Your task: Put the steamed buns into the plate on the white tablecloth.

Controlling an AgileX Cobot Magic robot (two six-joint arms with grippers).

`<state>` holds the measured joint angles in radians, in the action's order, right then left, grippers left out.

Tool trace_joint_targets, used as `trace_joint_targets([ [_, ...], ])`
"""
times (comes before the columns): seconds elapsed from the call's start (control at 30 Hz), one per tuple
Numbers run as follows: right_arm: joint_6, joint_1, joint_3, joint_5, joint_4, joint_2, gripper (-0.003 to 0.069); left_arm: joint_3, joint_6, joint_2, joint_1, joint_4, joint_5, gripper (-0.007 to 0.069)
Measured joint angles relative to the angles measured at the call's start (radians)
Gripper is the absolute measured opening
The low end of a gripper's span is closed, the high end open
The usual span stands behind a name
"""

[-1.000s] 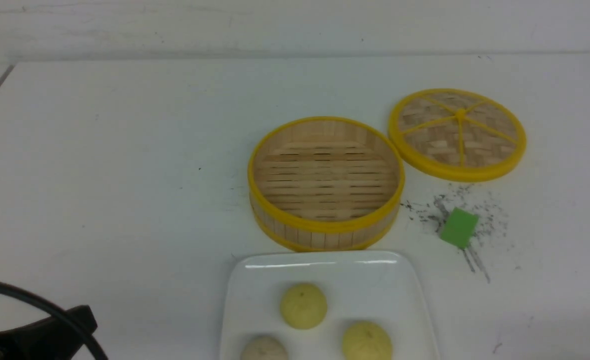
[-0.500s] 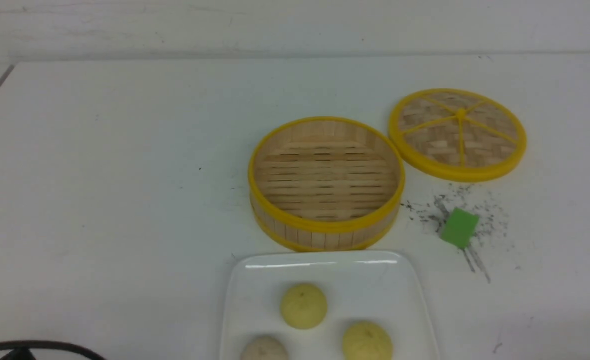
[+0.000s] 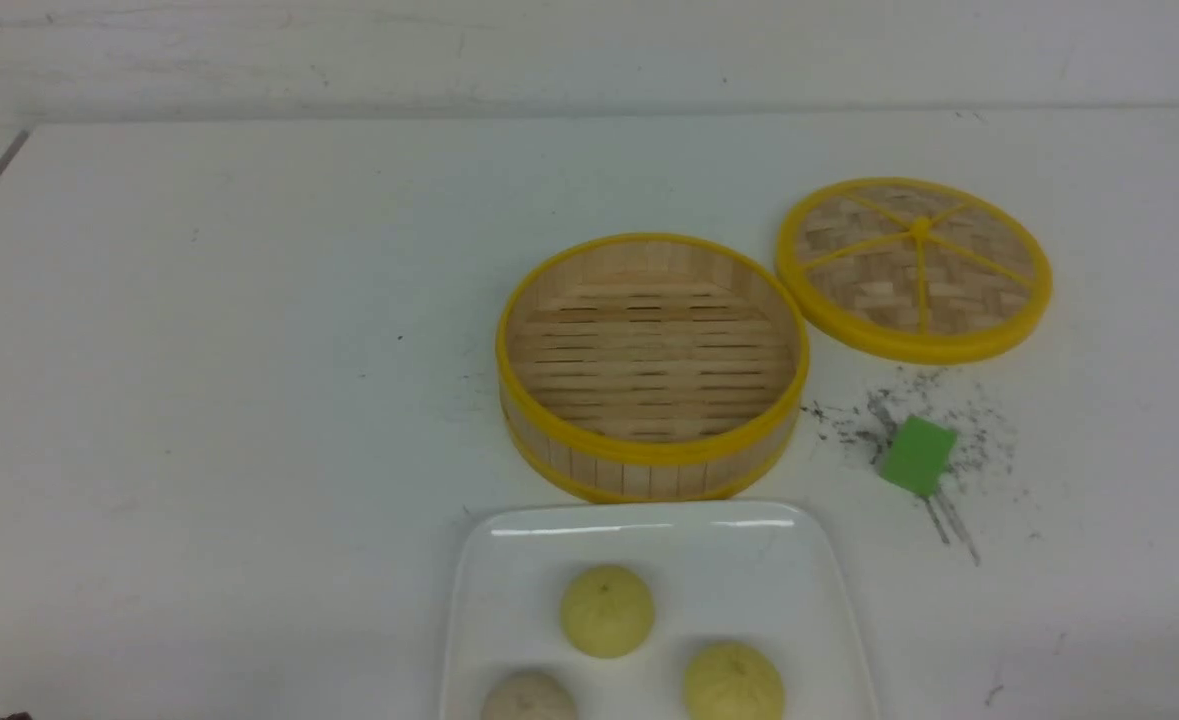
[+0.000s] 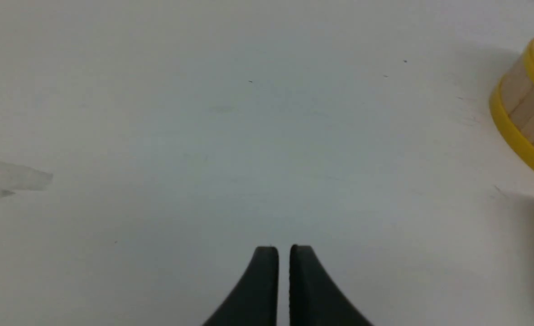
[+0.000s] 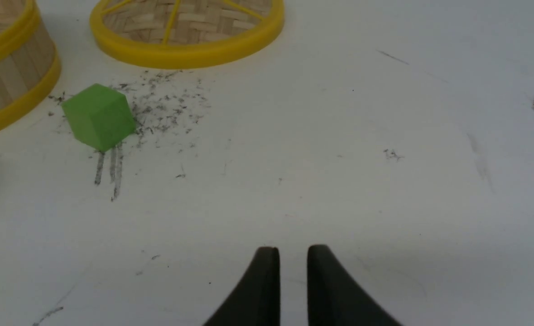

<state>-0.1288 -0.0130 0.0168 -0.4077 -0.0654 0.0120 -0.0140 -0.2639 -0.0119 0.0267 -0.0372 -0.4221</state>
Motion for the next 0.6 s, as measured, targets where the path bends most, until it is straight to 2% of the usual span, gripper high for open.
trace_joint_targets([
  [0.6, 0.0, 0.0, 0.0, 0.0, 0.0, 0.0, 0.0139, 0.0, 0.0, 0.0, 0.023, -0.002, 0.0, 0.0084],
])
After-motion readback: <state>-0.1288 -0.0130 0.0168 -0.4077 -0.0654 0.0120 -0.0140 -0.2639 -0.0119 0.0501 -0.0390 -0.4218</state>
